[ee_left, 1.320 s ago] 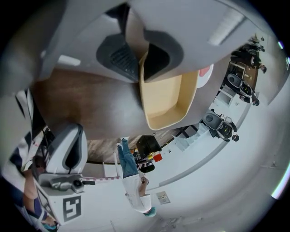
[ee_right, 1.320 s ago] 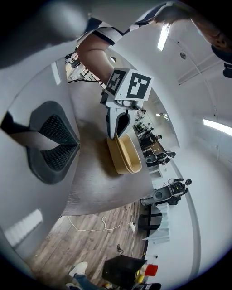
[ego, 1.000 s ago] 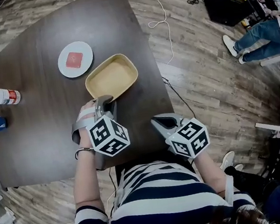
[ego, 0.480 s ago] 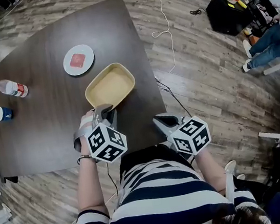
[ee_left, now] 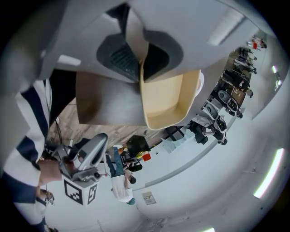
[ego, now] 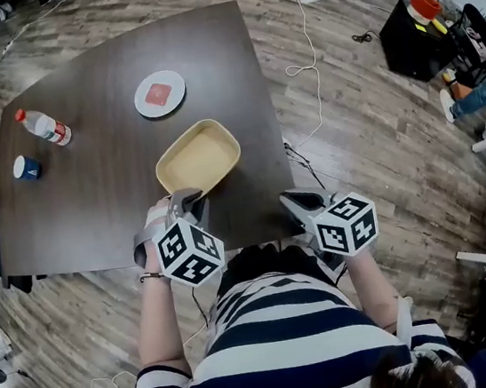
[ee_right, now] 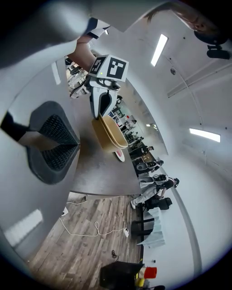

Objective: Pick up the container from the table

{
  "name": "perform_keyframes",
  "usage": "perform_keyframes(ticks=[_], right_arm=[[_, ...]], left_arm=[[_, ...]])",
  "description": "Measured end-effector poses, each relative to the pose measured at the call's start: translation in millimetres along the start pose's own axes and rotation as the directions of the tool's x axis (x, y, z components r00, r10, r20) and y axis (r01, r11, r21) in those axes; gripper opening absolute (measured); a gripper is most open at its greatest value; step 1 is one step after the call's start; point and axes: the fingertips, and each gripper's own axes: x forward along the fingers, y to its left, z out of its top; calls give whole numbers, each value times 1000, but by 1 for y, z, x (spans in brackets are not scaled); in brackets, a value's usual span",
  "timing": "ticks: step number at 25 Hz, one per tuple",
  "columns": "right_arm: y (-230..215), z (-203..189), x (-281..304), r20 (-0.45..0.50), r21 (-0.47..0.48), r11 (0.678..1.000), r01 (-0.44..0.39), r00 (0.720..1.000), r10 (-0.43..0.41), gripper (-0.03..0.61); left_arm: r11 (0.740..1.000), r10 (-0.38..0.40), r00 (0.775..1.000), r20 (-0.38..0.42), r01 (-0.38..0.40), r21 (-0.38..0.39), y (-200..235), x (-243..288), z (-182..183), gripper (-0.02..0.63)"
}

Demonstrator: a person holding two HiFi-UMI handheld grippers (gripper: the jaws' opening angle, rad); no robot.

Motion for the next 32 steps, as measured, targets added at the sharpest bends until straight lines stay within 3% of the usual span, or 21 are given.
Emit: perform_keyframes(ticks=[18,32], right_arm=[[17,-9,-17,-4,-36,999,-32,999,32,-5],[12,-9,-18,5,-85,996,39,999,-38,-5]], left_arm=[[989,-24,996,-80,12,-146,-63,-41,-45,0],[972,-21,992,-122,-9,-234,-74,-49,-72,0]])
